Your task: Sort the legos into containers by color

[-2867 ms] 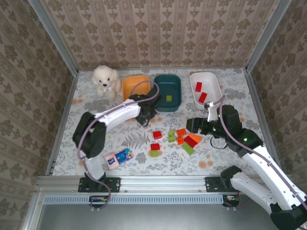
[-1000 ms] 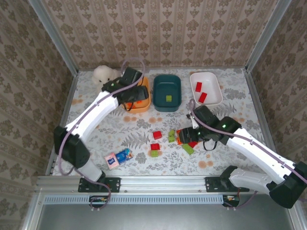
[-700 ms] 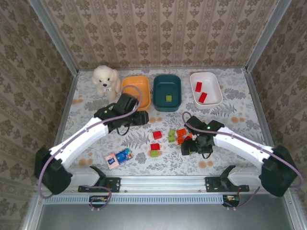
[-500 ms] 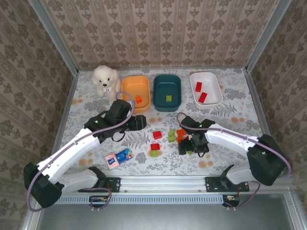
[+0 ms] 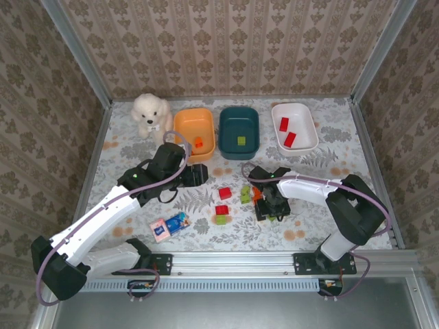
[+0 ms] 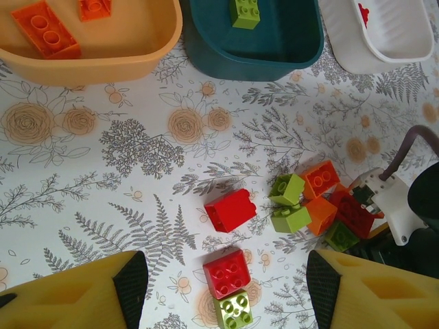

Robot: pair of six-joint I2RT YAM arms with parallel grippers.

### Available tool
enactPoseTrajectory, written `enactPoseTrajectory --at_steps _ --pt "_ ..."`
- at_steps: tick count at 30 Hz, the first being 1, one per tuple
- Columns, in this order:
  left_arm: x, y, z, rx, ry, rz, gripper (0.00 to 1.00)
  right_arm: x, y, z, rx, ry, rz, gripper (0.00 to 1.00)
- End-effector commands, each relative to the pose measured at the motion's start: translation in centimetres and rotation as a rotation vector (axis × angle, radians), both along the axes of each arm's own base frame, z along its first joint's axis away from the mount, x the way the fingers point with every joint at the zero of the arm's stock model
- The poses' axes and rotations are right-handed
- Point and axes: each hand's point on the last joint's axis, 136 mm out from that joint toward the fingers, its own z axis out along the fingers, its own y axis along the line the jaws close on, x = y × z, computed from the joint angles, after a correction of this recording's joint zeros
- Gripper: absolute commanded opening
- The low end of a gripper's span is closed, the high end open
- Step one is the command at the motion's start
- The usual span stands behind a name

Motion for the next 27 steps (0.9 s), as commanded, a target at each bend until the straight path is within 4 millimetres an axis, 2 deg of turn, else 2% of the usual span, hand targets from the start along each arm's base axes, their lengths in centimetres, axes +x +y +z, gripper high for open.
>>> enactPoseTrajectory --at_steps 1,11,17,20,22,24,27 --pt "-0.1 0.2 0.3 -0.002 -0.01 0.01 0.65 1.1 2.0 -0.4 0.052 -0.034 0.018 0.54" --pt "-0.1 -0.1 -0.1 -0.004 -0.004 0.004 0.65 1.1 3.1 0.4 0.041 -0.053 0.084 0.36" --pt "-0.3 -0.2 -0.5 -0.01 0.008 0.004 0.65 -0.2 3.2 2.9 0.062 -0.06 0.095 0.31" --pt "-0.2 -0.3 -0.3 -0.021 0.004 0.009 0.65 -0.9 2.8 5.5 0.08 -0.082 0.089 0.31" --pt "0.0 -0.5 0.2 -0.035 -0.003 0.011 0.65 -0.7 2.3 7.9 0.084 -0.121 0.08 0.3" --pt "0.3 -0.7 0.9 -0.046 -0.014 0.017 0.65 0.3 2.1 11.4 0.118 -0.195 0.065 0.31" --pt "1.1 -0.9 2.3 -0.069 -0.04 0.036 0.65 3.4 2.7 15.4 0.179 -0.279 0.03 0.3"
